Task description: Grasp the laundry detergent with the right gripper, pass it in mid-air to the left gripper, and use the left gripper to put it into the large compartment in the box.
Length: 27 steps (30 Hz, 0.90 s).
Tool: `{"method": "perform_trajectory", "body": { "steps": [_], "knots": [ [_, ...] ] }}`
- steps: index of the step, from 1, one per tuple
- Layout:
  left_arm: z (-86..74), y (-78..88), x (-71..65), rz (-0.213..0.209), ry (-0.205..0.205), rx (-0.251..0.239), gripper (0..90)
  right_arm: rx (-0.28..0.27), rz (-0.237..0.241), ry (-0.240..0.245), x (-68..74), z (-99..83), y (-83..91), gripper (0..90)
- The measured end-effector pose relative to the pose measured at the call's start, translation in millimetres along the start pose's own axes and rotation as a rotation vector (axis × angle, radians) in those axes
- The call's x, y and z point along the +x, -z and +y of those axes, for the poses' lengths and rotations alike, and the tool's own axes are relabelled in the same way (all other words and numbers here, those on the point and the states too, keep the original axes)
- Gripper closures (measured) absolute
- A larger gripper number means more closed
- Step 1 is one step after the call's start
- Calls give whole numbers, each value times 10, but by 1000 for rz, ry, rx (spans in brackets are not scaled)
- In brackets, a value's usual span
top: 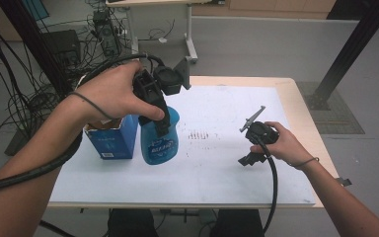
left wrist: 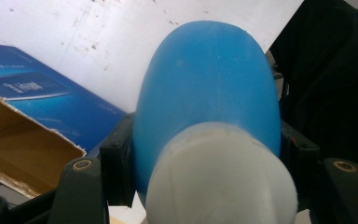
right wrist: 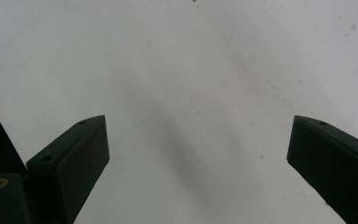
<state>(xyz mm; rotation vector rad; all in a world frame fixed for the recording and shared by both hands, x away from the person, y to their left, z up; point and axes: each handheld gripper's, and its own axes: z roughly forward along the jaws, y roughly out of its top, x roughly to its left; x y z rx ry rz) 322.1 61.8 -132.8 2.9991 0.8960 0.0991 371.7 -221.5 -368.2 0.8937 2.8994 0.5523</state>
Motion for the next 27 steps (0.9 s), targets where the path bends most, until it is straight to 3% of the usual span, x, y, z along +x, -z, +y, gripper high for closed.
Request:
{"method": "perform_trajectory", "body": {
  "steps": [6, 14, 19, 27],
  "knots": [
    [1, 135, 85, -14, 88, -21, 374, 25, -2, -19, -28, -16, -19, 54],
    [48, 351, 217, 13, 165, -35, 374, 47, -14, -49, -68, -43, -32, 54],
    [63, 511, 354, 42, 216, -46, 374, 53, -23, -48, -76, -40, -35, 54],
    [20, 778, 598, 55, 339, -102, 374, 57, -29, -58, -91, -19, -54, 54]
  ]
}}
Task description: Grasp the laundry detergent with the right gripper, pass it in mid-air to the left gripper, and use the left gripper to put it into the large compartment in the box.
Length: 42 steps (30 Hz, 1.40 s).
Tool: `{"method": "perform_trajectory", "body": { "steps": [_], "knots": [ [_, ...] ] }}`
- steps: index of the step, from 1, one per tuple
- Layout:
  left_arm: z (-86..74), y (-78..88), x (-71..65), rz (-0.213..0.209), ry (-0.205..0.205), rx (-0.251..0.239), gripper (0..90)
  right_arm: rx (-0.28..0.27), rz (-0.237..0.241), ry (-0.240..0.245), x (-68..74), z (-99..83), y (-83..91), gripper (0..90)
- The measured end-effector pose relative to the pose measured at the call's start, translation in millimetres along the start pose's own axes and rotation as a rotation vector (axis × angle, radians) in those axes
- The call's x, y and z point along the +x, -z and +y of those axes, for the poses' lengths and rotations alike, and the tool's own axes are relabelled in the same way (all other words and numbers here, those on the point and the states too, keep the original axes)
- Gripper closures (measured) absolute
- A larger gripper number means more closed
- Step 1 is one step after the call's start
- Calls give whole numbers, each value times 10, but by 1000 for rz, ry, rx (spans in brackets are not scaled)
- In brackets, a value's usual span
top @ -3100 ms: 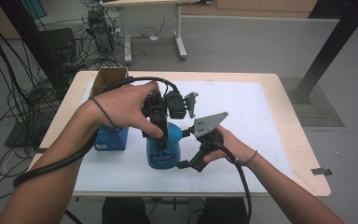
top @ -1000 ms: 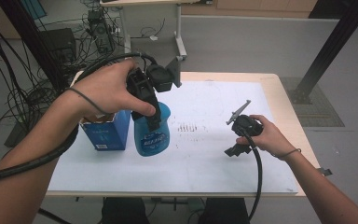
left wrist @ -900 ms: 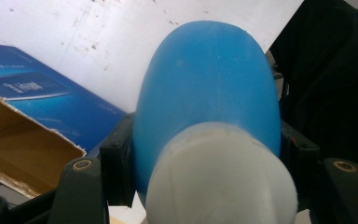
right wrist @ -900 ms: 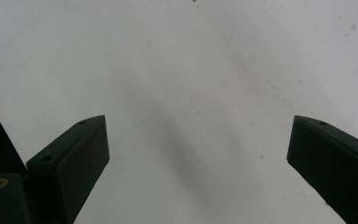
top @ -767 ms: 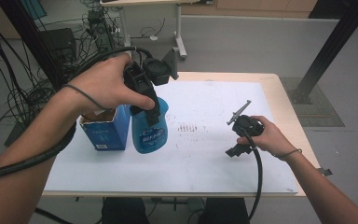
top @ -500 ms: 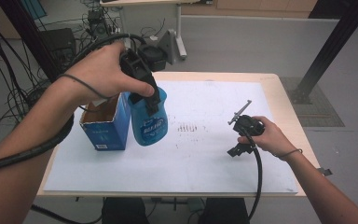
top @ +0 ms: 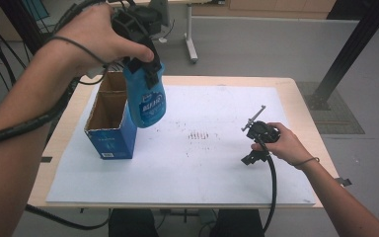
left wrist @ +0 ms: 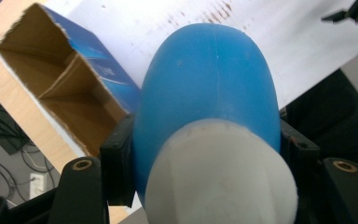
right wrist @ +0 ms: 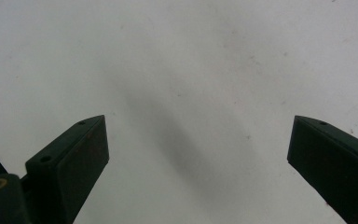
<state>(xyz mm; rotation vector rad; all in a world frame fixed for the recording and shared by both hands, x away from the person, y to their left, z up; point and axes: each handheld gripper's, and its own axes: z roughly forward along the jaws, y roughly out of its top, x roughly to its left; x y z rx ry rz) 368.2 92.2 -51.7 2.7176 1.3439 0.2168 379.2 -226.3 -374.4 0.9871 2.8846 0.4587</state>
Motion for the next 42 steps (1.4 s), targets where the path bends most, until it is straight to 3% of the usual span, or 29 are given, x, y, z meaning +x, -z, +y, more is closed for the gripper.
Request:
{"method": "perform_trajectory", "body": {
  "steps": [8, 12, 17, 27, 32, 42],
  "knots": [
    [-2, 148, 315, -3, 90, 1, 374, -7, -2, 11, 34, 19, 11, 54],
    [-53, 194, 540, -5, 143, -8, 374, -7, -4, 9, 41, 27, 9, 54],
    [-148, 198, 825, 2, 230, -12, 374, -6, 1, 5, 44, 23, 11, 54],
    [-271, 169, 1185, 31, 393, -28, 374, -3, -2, 6, 51, 51, -1, 54],
    [-280, 132, 1265, 55, 459, -44, 375, -2, -3, 9, 55, 63, -7, 54],
    [-267, -55, 1354, 56, 499, -45, 375, 1, -6, 8, 56, 67, -13, 54]
  ]
}}
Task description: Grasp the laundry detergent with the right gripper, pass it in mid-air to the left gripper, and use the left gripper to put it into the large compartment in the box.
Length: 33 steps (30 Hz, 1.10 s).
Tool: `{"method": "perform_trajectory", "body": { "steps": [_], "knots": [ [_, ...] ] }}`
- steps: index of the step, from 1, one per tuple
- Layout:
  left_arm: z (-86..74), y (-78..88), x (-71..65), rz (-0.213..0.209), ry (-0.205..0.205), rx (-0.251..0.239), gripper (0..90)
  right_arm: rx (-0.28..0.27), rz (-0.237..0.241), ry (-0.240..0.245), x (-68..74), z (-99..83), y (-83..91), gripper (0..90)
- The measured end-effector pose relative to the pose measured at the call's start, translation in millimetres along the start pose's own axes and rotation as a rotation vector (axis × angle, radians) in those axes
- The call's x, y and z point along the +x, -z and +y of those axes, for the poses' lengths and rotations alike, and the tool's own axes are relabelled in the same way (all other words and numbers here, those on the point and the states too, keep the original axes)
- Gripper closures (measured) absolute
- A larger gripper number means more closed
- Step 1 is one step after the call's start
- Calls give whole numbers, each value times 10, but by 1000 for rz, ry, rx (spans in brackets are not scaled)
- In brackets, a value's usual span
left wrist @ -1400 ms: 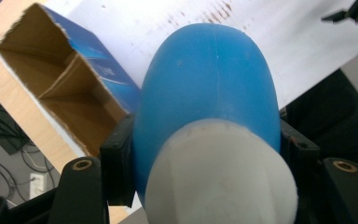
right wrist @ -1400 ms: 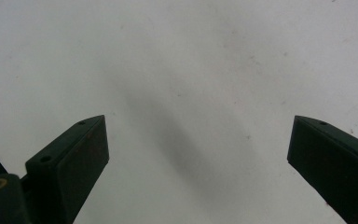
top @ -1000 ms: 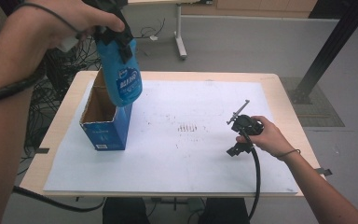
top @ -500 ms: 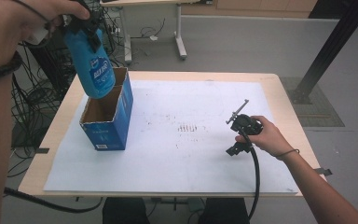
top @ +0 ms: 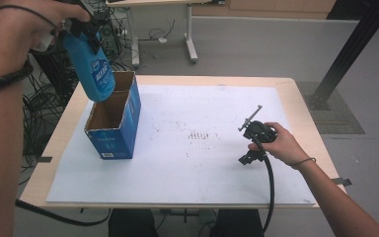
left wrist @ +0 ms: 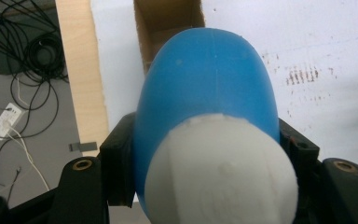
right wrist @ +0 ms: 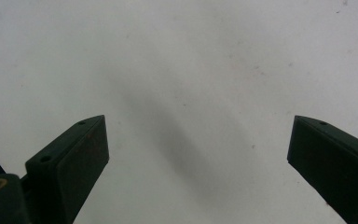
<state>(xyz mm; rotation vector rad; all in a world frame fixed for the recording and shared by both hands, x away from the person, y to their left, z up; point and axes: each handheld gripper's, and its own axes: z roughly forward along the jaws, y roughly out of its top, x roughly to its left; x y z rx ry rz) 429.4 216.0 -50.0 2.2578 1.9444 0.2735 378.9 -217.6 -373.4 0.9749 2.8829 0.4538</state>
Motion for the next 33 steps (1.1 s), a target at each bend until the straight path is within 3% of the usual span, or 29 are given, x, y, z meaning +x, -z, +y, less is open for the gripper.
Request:
{"method": "perform_trajectory", "body": {
  "steps": [14, 33],
  "knots": [
    [3, -406, 6, 3, 40, 35, 375, -1, 1, 10, 21, 15, -19, 61],
    [-44, -880, -5, 6, 42, 102, 375, 3, -2, 10, 36, 17, -45, 60]
  ]
}}
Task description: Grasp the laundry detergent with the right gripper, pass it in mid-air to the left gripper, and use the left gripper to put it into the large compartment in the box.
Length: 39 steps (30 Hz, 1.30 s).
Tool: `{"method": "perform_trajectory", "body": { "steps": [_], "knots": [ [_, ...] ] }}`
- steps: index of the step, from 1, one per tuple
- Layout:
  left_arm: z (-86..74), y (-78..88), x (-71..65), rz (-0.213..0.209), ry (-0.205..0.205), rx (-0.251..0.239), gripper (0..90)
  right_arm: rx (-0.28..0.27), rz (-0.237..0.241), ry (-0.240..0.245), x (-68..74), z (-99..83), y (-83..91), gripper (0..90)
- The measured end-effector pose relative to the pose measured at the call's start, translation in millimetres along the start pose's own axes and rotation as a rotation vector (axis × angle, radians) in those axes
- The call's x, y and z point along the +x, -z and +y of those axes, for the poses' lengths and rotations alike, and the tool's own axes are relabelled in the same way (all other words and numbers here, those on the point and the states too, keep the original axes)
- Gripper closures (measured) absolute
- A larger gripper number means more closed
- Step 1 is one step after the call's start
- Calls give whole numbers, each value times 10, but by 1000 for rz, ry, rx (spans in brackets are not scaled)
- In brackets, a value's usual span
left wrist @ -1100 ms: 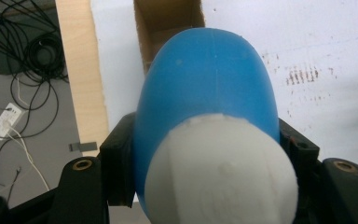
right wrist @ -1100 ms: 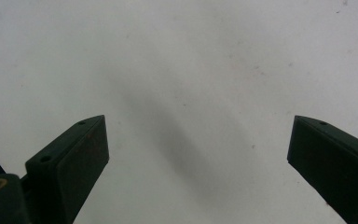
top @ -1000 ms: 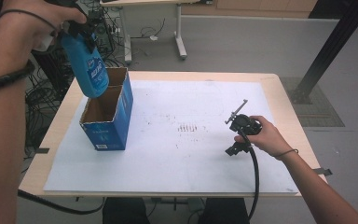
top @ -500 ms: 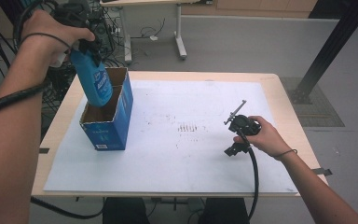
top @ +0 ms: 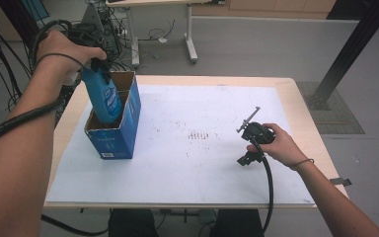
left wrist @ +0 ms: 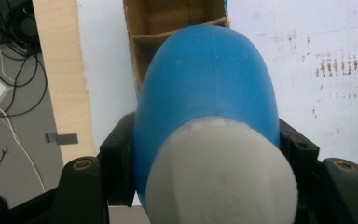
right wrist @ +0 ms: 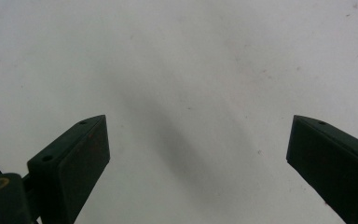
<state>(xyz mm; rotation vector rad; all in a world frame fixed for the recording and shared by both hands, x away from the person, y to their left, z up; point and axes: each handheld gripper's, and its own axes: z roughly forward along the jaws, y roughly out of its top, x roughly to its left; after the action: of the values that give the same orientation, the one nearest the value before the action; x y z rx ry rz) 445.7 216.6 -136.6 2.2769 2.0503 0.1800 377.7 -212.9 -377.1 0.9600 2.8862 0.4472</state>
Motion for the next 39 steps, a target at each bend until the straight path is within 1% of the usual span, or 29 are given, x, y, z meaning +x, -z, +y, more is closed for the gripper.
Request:
{"method": "perform_trajectory", "body": {
  "steps": [6, 11, 20, 33, 35, 36, 37, 39],
  "knots": [
    [-2, -137, -13, -5, -3, 15, 375, 0, 0, -1, 3, -4, 0, 60],
    [-5, -247, -15, -4, 3, 24, 375, -1, -2, -4, -3, -15, 3, 60],
    [-15, -432, 9, -5, 19, 28, 375, 2, -1, -6, -6, -24, -5, 60],
    [-57, -764, 54, -6, 41, 38, 375, 4, 1, -2, 5, -4, -33, 62],
    [-62, -803, 48, -7, 40, 44, 375, 5, 5, -3, 13, 4, -42, 62],
    [-63, -822, 46, -8, 43, 36, 375, 7, 4, -3, 18, 8, -48, 62],
    [-64, -835, 45, -8, 41, 42, 375, 6, 4, -1, 19, 11, -55, 62],
    [-66, -863, 42, -8, 45, 38, 375, 7, 3, 1, 18, 14, -63, 63]
  ]
}}
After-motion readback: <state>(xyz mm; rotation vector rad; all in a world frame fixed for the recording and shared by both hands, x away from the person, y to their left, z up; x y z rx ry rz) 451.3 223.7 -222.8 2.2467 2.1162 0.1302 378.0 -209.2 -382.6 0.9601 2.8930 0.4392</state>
